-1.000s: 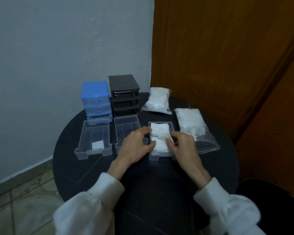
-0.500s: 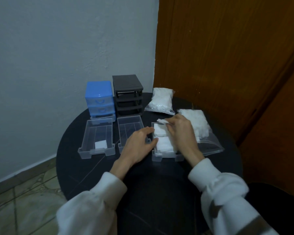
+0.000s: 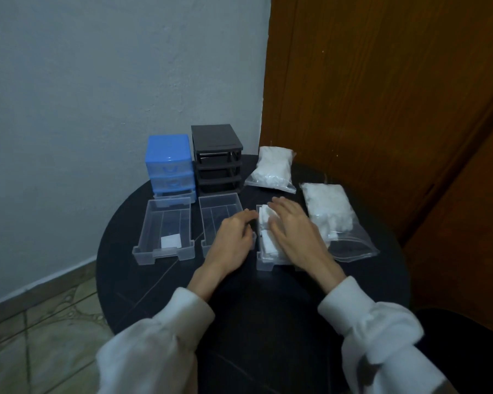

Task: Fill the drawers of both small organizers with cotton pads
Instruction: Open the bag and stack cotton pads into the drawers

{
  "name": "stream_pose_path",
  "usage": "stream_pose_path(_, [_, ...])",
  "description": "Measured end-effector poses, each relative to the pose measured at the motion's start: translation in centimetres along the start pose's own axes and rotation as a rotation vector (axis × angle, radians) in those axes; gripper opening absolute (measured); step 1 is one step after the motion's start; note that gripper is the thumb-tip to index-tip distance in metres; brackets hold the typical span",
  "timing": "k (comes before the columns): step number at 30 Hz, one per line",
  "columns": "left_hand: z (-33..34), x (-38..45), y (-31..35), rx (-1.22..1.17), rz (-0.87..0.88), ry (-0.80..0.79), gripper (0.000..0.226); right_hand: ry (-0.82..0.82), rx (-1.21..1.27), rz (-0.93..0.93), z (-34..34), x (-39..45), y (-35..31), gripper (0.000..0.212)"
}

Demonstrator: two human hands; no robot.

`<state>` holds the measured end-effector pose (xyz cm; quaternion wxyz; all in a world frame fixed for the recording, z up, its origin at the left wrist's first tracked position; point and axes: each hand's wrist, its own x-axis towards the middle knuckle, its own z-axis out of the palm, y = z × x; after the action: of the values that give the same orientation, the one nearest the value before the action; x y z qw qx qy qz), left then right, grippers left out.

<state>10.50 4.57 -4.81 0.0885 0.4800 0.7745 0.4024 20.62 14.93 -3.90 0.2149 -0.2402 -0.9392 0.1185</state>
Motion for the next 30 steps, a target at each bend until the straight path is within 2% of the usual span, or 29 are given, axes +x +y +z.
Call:
stream_pose_path(4, [0.3,0.2,-0.7,0.136,-0.034,0.022,0.045,-0.250,-0.008,0.010,1.7,-0.5,-0.1,0.052])
stream_pose_path(8, [0.5,0.4,-1.3,0.325,0.010,-0.030,0.046,-0.360,-0.045,0.048,2.1,-0.3,0.1,0.054])
stream_pose_path(14, [0.7,0.3,-1.3,0.318,0.022,-0.044,0.046,-0.496,-0.087,0.071,2.1,0.3,0.0,0.056])
stream_pose_path(23, [0.5,0.4,-1.1,0.288,0.023,-0.058,0.046,-0.485,-0.053,0.077,2.0,0.4,0.2,0.057])
stream_pose_path(30, [0.2,0.6,-0.7,0.219,0.055,-0.027,0.044,-0.189,0.278,0.143,-0.5,-0.1,0.3,0.046])
